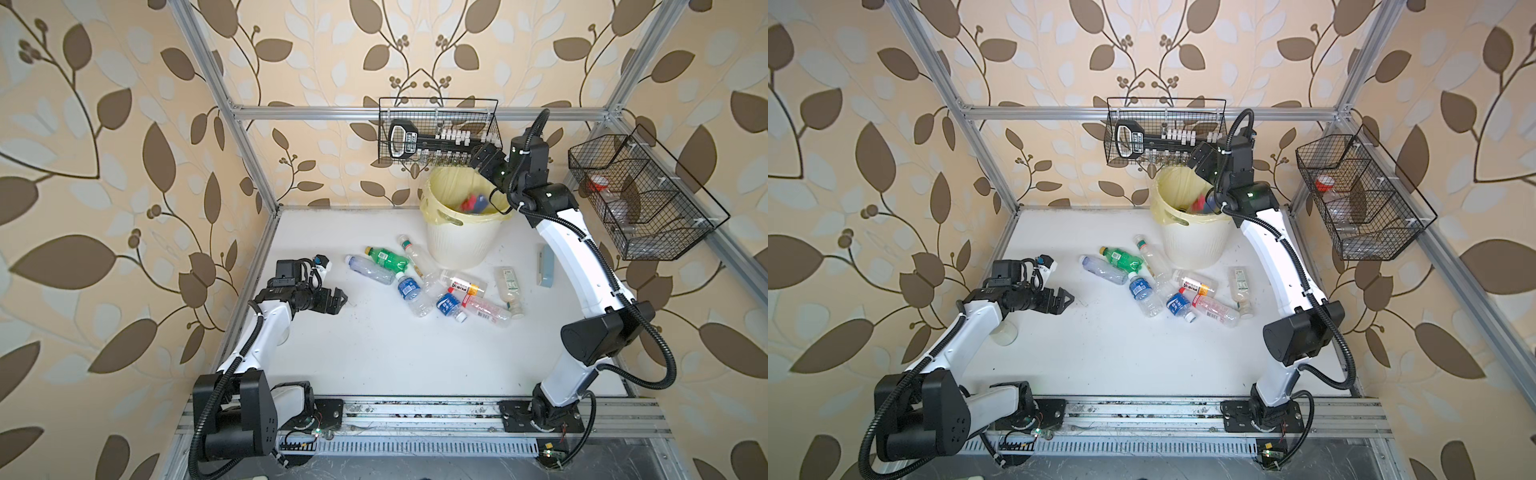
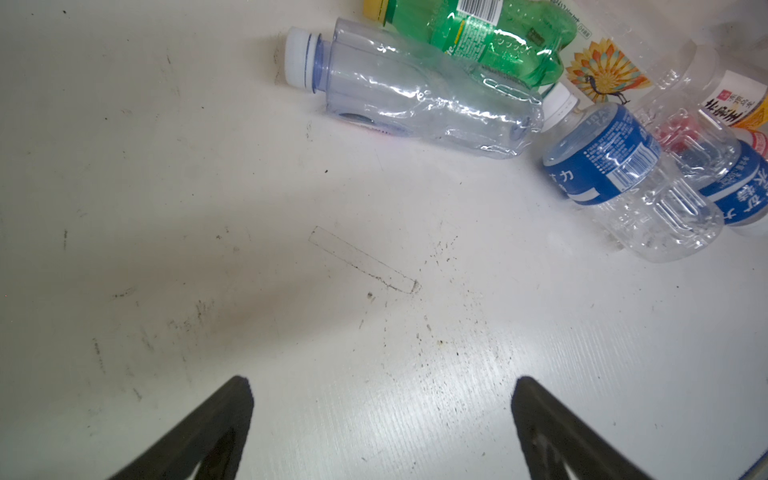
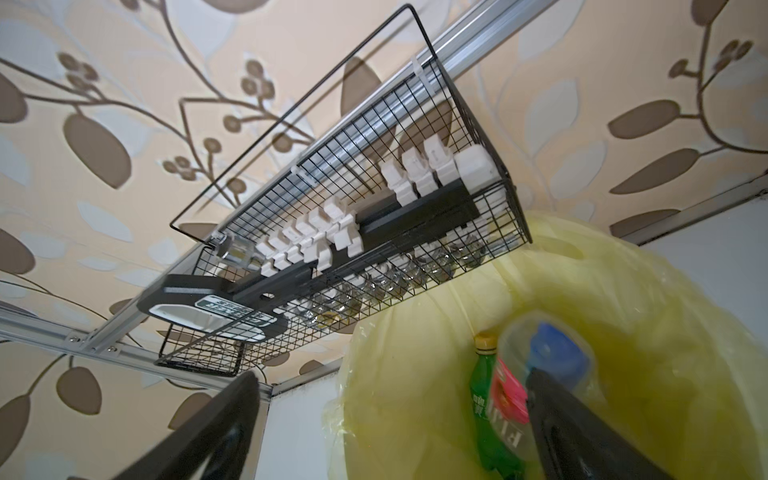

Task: Throw the plastic bottles in the bin
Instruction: 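Carry the red-flower-label bottle with right gripper over the bin, then open right gripper over the bin to drop the bottle, then bring right gripper back beside the pile while left gripper moves toward the clear bottle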

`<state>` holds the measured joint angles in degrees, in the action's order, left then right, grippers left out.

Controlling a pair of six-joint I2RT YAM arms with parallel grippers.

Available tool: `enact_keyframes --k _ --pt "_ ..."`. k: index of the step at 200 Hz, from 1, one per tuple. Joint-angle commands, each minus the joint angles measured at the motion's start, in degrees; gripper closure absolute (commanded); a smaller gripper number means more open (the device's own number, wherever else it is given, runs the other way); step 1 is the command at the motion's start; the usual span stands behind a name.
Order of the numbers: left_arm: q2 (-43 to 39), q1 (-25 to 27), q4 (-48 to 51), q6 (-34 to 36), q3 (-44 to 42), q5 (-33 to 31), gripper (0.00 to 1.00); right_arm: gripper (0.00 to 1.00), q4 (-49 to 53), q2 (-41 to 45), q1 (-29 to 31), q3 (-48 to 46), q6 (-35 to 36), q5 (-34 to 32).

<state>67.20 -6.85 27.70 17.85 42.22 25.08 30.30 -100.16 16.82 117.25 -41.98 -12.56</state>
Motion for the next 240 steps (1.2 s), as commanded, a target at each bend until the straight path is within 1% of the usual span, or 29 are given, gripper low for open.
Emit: enact_keyframes --k 1,29,58,78,107,137,150,170,185,197,214,231,240 --pt "-1.98 -0.67 0.08 0.52 0.98 0.32 0.01 0.00 -0.94 8.06 1.48 -2.18 0.46 -2.15" --pt "-2.37 -0.76 0.43 0.44 1.28 0.57 0.01 0.00 -6.04 18.72 2.61 -14.40 0.59 -2.39" --pt "-2.73 -0.87 0.78 0.02 1.25 1.17 0.01 0.00 -6.07 27.82 1.74 -25.75 -0.10 -1.54" --pt "-2.86 -1.01 0.28 -1.49 1.37 1.02 0.01 0.00 -4.29 32.26 0.67 -31.08 0.31 -1.08" --pt "-2.63 -1.01 0.36 -2.97 2.72 -0.12 0.01 0.00 -1.21 36.58 -0.57 -35.49 1.43 1.76" --pt "-1.50 -1.03 -0.17 -4.58 3.99 -0.03 0.01 0.00 3.21 39.87 -0.58 -38.56 3.20 2.16" --pt "-0.28 -1.03 -0.30 -5.49 4.89 -0.14 0.01 0.00 4.40 41.32 -0.57 -40.52 4.09 3.33" --pt "2.37 -1.03 1.48 -8.30 8.32 -2.22 0.01 0.00 5.07 43.47 -0.56 -43.87 4.48 5.84" --pt "4.41 -0.99 3.97 -11.19 11.33 -4.89 0.01 0.00 5.83 44.94 -0.45 -45.78 4.77 7.32" --pt "5.72 -0.99 5.91 -13.24 13.58 -6.92 0.01 0.00 6.12 46.12 -0.38 -49.59 4.63 8.00" --pt "6.83 -1.04 7.59 -14.17 15.75 -8.46 0.01 0.00 5.12 47.70 -0.45 -53.72 4.24 10.12" --pt "7.15 -0.99 8.12 -15.23 17.12 -10.66 0.01 0.00 2.81 48.42 -1.88 -57.66 4.42 14.38" --pt "7.24 -1.06 7.94 -16.20 17.69 -11.72 0.01 0.00 2.64 48.16 -2.48 -58.80 4.74 15.17"
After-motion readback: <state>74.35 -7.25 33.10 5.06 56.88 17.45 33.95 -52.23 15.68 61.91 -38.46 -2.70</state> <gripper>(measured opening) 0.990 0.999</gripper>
